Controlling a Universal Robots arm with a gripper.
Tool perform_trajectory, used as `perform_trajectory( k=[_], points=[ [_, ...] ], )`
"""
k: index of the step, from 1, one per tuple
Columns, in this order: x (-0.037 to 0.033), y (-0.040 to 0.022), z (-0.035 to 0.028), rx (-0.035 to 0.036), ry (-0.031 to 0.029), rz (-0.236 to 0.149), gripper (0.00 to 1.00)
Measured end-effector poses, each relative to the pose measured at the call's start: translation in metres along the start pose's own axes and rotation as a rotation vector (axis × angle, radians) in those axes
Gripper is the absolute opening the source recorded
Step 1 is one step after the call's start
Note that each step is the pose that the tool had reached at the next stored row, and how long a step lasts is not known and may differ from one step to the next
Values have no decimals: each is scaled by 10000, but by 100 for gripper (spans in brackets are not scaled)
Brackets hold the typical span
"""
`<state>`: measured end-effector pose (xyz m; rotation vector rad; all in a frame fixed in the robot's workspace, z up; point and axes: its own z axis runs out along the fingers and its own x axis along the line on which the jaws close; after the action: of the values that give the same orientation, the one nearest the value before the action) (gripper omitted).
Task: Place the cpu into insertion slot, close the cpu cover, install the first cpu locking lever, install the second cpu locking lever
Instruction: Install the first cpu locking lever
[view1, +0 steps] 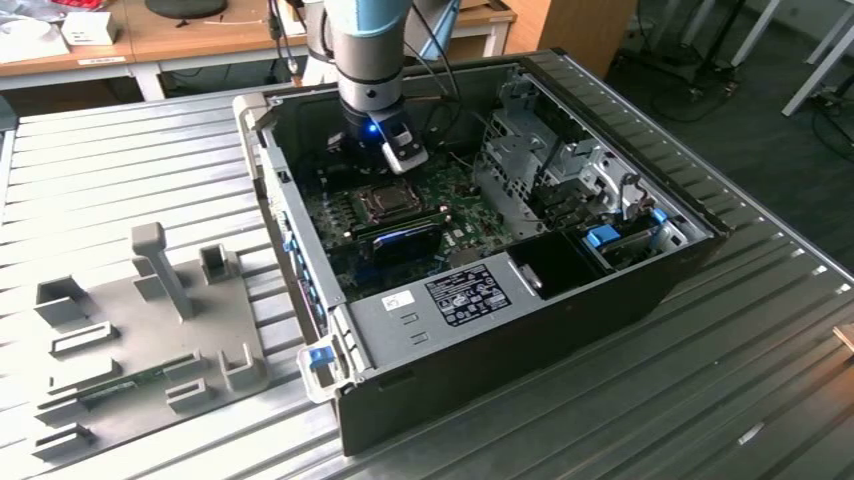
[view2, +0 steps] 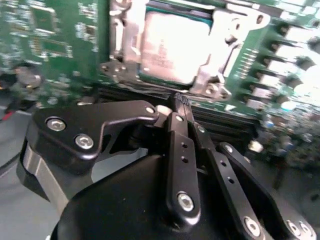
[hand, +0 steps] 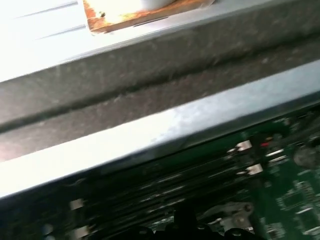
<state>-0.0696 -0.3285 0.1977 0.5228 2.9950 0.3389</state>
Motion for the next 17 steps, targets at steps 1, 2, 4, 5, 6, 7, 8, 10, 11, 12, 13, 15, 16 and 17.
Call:
perform_trajectory(
  k=[1, 2, 4, 5, 6, 7, 8, 10, 11, 12, 13, 15, 16, 17],
  points=[
    [0, 1, -6, 44, 123, 27, 11],
    [0, 3, -16, 81, 221, 50, 11],
    [-2, 10, -45, 144, 389, 87, 11],
    [-2, 14, -60, 171, 463, 104, 11],
    [-3, 17, -68, 205, 557, 124, 11],
    [-3, 17, -68, 265, 704, 156, 11],
    [-3, 16, -70, 354, 862, 189, 11],
    [-3, 16, -69, 532, 1058, 191, 11],
    [-3, 16, -69, 584, 1128, 159, 11],
    [-3, 16, -70, 597, 1156, 141, 11],
    [-3, 16, -70, 596, 1157, 141, 11],
    [-3, 16, -70, 597, 1158, 140, 11],
    [-3, 16, -70, 596, 1159, 133, 11],
    [-3, 16, -70, 599, 1169, 80, 11]
  ],
)
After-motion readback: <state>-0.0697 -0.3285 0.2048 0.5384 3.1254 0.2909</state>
